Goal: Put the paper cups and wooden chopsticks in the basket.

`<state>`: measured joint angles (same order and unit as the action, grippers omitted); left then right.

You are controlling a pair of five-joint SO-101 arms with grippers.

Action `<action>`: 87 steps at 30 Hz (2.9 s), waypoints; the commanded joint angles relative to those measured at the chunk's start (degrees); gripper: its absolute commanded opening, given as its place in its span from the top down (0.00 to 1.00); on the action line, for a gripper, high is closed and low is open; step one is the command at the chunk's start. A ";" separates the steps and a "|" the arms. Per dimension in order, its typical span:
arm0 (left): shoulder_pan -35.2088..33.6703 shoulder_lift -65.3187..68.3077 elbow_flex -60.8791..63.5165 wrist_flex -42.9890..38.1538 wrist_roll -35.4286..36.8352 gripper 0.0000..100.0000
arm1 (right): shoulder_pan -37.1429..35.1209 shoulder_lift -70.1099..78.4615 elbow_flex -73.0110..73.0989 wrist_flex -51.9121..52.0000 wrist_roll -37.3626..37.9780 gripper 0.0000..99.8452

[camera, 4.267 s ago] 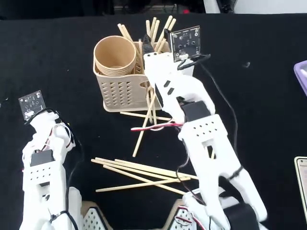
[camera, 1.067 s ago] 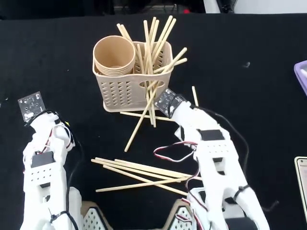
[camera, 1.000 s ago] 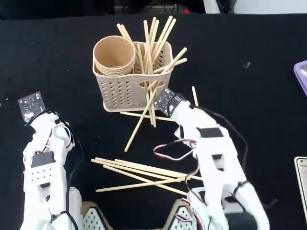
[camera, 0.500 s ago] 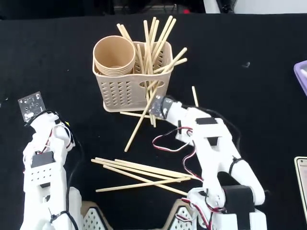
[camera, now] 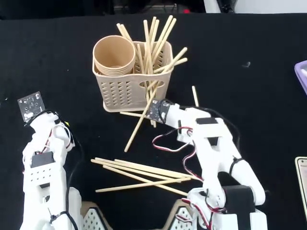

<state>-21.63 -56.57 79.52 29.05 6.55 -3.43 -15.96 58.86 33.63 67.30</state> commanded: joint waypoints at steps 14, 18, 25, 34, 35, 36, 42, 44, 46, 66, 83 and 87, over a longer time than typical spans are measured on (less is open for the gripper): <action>-0.48 -1.32 -0.66 -0.88 0.00 0.92 | 2.64 4.26 -2.15 -2.90 8.88 0.90; -0.48 -1.32 -0.66 -1.05 -0.09 0.92 | 6.68 3.30 -1.63 -2.64 8.79 0.99; -0.48 -1.32 -0.66 -1.23 -0.09 0.92 | 12.04 -4.09 -0.31 -1.49 8.79 0.99; -0.48 -1.32 -0.66 -1.05 -0.09 0.92 | 15.30 -9.71 -0.22 5.10 9.49 0.99; -0.48 -1.32 -0.66 -1.05 -0.09 0.92 | 16.35 -10.24 -0.22 5.36 10.46 0.99; -0.48 -1.32 -0.66 -1.05 -0.09 0.92 | 17.67 -10.86 -0.04 5.45 11.60 0.99; -0.48 -1.32 -0.66 -1.14 -0.09 0.92 | 26.90 -13.93 0.13 5.45 15.30 0.99; -0.48 -1.32 -0.66 -1.14 0.00 0.92 | 29.27 -14.90 0.13 5.45 15.21 0.99; -0.48 -1.32 -0.66 -1.14 0.00 0.92 | 31.47 -16.31 0.13 5.45 15.21 0.99; -0.48 -1.32 -0.66 -1.05 0.09 0.92 | 27.69 -35.91 -11.65 2.20 -52.66 0.99; -0.48 -1.32 -0.66 -1.14 0.18 0.92 | -7.21 -45.32 -17.80 -9.23 -69.63 0.99; -0.31 -1.32 -0.66 -1.05 0.26 0.92 | -12.40 -41.36 -14.90 -20.92 -71.65 0.99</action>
<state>-21.63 -56.57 79.52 29.05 6.55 -12.13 -59.82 43.65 21.05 -2.86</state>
